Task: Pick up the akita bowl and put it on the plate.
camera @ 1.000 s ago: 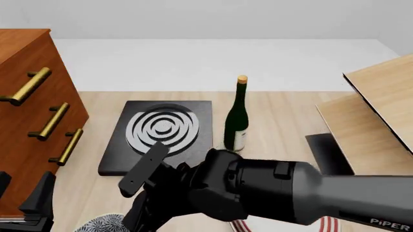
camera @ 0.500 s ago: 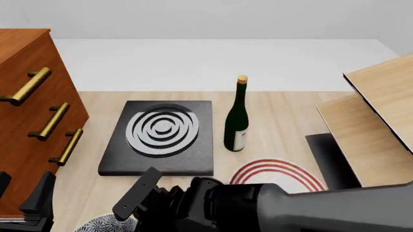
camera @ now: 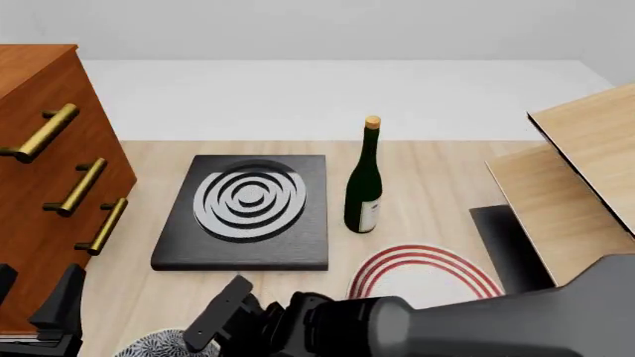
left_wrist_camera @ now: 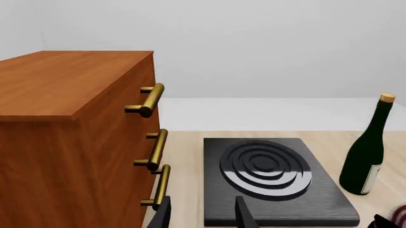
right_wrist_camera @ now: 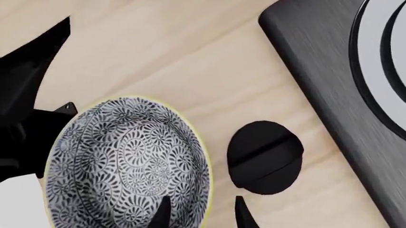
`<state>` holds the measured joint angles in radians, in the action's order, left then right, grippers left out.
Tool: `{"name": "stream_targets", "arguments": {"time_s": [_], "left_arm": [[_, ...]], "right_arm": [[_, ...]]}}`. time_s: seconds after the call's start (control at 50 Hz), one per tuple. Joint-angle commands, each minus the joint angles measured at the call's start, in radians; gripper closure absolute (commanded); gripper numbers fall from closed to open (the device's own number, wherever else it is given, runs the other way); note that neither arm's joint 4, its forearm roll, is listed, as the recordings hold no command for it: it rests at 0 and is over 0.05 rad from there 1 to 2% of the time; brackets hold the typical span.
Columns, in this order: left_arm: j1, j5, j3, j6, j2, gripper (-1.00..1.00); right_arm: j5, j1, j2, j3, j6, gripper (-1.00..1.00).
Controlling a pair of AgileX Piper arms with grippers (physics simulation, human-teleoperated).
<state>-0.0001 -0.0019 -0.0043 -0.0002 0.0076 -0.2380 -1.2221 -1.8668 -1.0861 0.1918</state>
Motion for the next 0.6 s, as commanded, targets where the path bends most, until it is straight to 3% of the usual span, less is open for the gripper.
{"name": "stream_targets", "arguments": {"time_s": [0.02, 0.36, 0.38, 0.6], "left_arm": [[0.000, 0.000, 0.000, 0.000, 0.000, -1.00], [0.000, 0.000, 0.000, 0.000, 0.000, -1.00], [0.000, 0.000, 0.000, 0.000, 0.000, -1.00], [0.000, 0.000, 0.000, 0.000, 0.000, -1.00]], "right_arm": [[0.018, 0.012, -0.030, 0.004, -0.002, -1.00], [0.033, -0.009, -0.034, 0.014, 0.007, -1.00], [0.033, -0.006, -0.030, 0.013, 0.000, 1.00], [0.019, 0.024, 0.008, 0.012, -0.034, 1.00]]}}
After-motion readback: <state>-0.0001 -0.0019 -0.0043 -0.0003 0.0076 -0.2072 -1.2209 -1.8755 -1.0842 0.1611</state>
